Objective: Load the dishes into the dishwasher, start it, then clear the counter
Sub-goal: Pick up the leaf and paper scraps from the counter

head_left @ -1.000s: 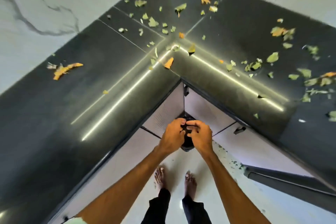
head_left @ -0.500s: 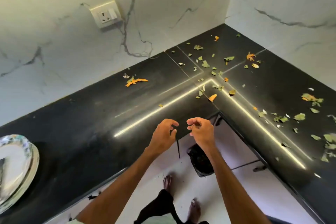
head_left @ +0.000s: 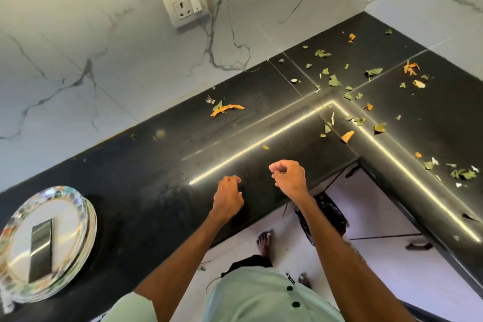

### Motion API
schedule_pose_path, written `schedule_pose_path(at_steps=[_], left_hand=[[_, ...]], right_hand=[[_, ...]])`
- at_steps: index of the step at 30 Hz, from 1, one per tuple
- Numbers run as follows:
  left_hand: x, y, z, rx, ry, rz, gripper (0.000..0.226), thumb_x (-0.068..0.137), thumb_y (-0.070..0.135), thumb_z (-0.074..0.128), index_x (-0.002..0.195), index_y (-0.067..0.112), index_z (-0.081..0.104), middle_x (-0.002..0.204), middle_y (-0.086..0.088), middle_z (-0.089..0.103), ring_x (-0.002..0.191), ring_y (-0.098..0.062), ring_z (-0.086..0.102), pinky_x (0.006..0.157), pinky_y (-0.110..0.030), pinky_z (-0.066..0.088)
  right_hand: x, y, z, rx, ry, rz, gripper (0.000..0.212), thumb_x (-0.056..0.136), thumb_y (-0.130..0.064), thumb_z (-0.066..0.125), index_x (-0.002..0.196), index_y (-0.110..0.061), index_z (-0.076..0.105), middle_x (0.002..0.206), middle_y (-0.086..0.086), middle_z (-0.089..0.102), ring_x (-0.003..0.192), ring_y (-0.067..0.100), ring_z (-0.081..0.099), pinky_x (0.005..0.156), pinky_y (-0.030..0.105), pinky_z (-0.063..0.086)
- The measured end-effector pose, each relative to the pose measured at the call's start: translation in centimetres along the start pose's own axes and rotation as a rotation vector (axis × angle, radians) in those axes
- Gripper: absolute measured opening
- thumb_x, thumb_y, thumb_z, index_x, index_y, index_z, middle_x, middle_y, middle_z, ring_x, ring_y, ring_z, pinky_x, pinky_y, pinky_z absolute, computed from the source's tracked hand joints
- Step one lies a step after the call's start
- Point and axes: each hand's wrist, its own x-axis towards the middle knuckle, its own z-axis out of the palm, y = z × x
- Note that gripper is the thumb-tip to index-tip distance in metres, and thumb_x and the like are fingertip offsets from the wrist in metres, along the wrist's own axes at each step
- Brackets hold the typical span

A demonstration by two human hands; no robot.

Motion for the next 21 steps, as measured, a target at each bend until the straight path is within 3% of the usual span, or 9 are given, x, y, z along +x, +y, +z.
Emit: schedule_pose_path(at_steps=[4,11,18,21], left_hand=[[2.5,0.0,0.0,0.039,-0.06,0.003,0.041,0.09,0.012,0.059,0.13,0.01,0.05,0.136,-0.009,0.043,0.128,-0.025,0.043,0.104,-0.038,0.042],[8.5,1.2,-0.8,0.051,-0.079,0.19,0.039,0.089,0.008,0.059,0.127,0.007,0.054,0.13,-0.009,0.046,0.122,-0.024,0.045,0.102,-0.036,0.043],[15.3,1.4,-2.7,-0.04,0.081,0.241,0.022,0.082,-0.004,0.056,0.099,0.009,0.061,0.108,-0.003,0.052,0.098,-0.019,0.051,0.083,-0.026,0.041],[18.0,1.0,-4.0,-0.024,0.168,0.22,0.019,0.085,-0.001,0.056,0.1,0.01,0.061,0.108,-0.003,0.053,0.101,-0.019,0.05,0.08,-0.018,0.031]], right_hand=[[1.9,-1.3,0.2,-0.066,0.023,0.022,0.031,0.085,0.008,0.056,0.101,-0.01,0.076,0.098,0.002,0.074,0.092,0.011,0.068,0.074,0.003,0.046],[6.3,-2.1,1.7,-0.182,0.06,-0.003,0.032,0.086,0.002,0.065,0.116,-0.008,0.068,0.121,0.01,0.066,0.113,0.023,0.063,0.101,0.031,0.05],[9.6,-2.0,5.5,-0.507,-0.026,-0.127,0.048,0.091,-0.009,0.063,0.137,-0.009,0.052,0.132,0.013,0.049,0.121,0.028,0.052,0.104,0.034,0.045],[9.7,-1.3,7.2,-0.65,0.012,-0.099,0.041,0.093,-0.011,0.064,0.132,-0.013,0.052,0.136,0.01,0.043,0.124,0.024,0.047,0.097,0.029,0.05]])
